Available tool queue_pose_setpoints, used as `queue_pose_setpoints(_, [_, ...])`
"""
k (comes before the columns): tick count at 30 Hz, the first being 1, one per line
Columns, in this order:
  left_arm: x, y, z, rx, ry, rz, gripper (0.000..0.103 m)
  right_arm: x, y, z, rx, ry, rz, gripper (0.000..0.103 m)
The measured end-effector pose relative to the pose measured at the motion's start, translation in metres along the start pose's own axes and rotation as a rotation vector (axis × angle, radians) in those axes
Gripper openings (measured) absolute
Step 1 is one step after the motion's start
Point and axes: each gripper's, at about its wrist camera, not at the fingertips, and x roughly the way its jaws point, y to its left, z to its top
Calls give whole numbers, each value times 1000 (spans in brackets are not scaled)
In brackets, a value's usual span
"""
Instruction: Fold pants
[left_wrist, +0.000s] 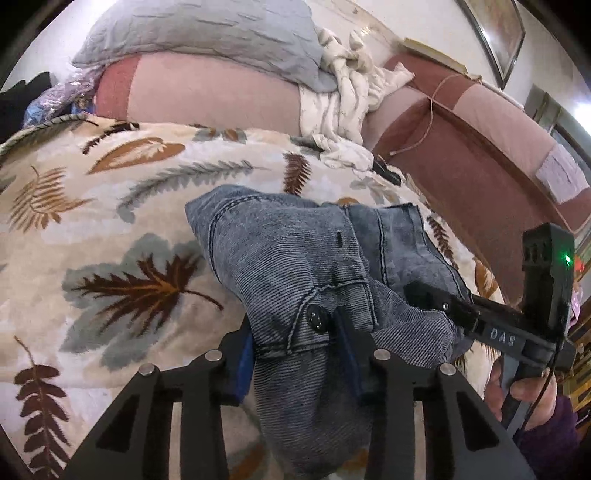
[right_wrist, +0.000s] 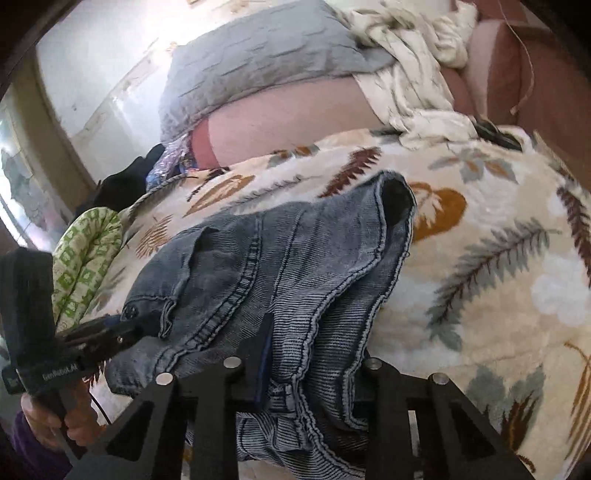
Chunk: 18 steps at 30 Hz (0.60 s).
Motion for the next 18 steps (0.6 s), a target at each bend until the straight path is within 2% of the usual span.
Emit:
queue_pose_setpoints(10, [-34, 12, 2, 3, -72, 104, 41, 4, 46, 2, -112, -40, 46, 30])
queue_pose_setpoints(14, [-36, 19, -3, 0, -67, 174, 41, 19, 62, -2, -144, -5, 57, 30])
queue_pose_setpoints(18, [-30, 29, -11, -23, -34, 211, 41, 38, 71, -9, -169, 52, 37, 30])
